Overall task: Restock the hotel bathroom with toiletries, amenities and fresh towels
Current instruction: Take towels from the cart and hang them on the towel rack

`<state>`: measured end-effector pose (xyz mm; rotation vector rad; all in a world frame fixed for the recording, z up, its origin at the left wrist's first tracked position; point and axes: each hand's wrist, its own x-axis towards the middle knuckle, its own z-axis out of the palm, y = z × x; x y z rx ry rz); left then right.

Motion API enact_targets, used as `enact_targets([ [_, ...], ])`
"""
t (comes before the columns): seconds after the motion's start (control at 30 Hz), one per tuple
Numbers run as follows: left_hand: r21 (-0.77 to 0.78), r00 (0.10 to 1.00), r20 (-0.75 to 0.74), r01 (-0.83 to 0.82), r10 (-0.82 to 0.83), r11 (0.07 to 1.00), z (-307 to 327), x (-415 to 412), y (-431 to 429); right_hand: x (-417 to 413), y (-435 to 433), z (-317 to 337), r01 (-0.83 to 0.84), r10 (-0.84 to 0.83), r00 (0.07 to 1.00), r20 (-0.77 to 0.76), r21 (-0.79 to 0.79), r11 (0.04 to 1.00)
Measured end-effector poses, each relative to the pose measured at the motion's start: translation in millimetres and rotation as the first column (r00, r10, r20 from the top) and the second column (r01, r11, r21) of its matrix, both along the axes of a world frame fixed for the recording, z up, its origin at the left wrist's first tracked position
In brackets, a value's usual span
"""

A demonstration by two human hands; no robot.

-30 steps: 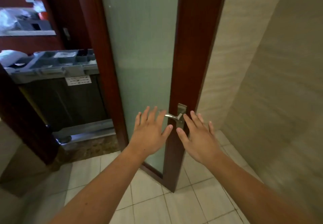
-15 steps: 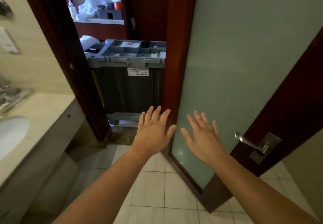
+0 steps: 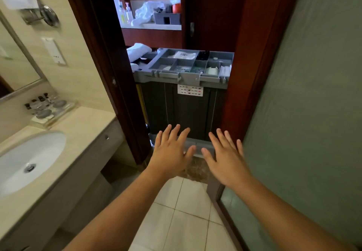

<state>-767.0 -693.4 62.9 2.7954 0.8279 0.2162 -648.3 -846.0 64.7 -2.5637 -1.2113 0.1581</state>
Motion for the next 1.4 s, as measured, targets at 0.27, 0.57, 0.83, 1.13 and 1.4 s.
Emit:
enact_targets([
  [0.27,-0.054,0.992,-0.035,-0.124,0.122,0.991,-8,52,71,74,87,-14,-0.098,0.097,0.995,-0.03,-0.041,0.994],
  [0.57,-0.084,0.981,-0.037,-0.195,0.192,0.977,-28,96,180,123,198,-35,-0.172,0.169,0.984,-0.06,-0.038,0.984],
  [0.83,-0.117,0.987,-0.013,-0.158,0.158,0.98,-50,147,319,171,335,-53,-0.141,0.134,0.989,-0.068,-0.106,0.984],
  [1.13,-0.149,0.99,0.037,-0.126,0.133,0.981,-47,184,456,205,459,-53,-0.115,0.105,0.991,-0.081,-0.121,0.986],
  [1.4,-0.147,0.983,0.06,-0.164,0.174,0.975,-56,230,538,259,536,-57,-0.115,0.108,0.991,-0.081,-0.095,0.989],
])
